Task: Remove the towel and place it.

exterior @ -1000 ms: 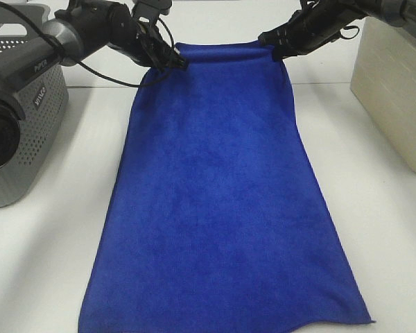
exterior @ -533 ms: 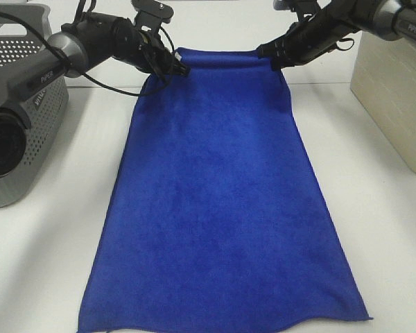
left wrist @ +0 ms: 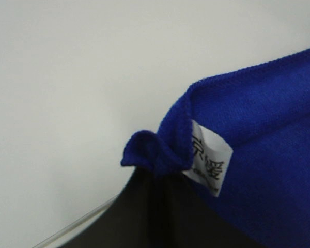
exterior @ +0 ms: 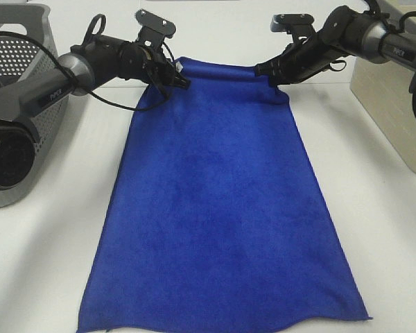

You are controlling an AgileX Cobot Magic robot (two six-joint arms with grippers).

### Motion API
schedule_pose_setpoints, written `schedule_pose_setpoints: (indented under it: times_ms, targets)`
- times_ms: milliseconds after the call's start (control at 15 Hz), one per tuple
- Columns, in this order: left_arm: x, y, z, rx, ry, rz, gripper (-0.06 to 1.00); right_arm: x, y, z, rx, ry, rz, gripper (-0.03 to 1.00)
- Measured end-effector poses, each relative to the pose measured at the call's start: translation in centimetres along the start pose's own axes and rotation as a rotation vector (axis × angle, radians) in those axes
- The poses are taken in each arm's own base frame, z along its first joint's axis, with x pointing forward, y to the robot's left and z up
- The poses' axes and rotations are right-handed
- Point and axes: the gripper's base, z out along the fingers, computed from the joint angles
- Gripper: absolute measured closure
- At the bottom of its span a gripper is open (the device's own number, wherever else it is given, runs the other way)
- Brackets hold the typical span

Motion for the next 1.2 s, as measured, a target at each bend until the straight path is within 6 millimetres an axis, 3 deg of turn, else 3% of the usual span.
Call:
schedule_pose_setpoints:
  times_ms: [200,267,400,533,667,733,867,1067,1200]
  targets:
    - [0.1,0.2,0.2,-0.007,-0.021,0.002,0.92,-0.1,0.0,0.1,0.003,-0.014,0.006,0.92]
    - [0.2,0.6,0.2,-0.014,-0.024,-0.003,0.91,-0.1,0.0,0.1,0.003,-0.019,0.01,0.88]
    - [0.4,1.8,0.2,-0.03,-0.032,-0.038,0.84,-0.2,0.0,0.1,-0.001,-0.028,0.02,0.69]
    - [0.8,2.8,0.3,-0.042,-0.037,-0.072,0.62,-0.3,-0.1,0.1,0.005,-0.043,0.024,0.46]
    - [1.8,2.7,0.9,-0.041,-0.025,-0.077,0.34,-0.2,-0.2,0.2,0.009,-0.051,0.027,0.35]
    - [2.4,2.6,1.1,-0.039,-0.014,-0.077,0.24,0.0,-0.2,0.4,0.009,-0.047,0.029,0.33]
    - [2.5,2.5,1.2,-0.039,-0.01,-0.072,0.15,0.0,-0.2,0.4,0.01,-0.043,0.024,0.32]
    - [1.8,2.7,0.7,-0.043,0.0,-0.057,0.13,-0.2,0.0,-0.2,-0.007,0.0,0.002,0.32]
    - [0.8,3.0,-0.3,-0.035,0.061,-0.059,0.13,-1.3,0.6,-1.8,-0.031,0.034,-0.008,0.31]
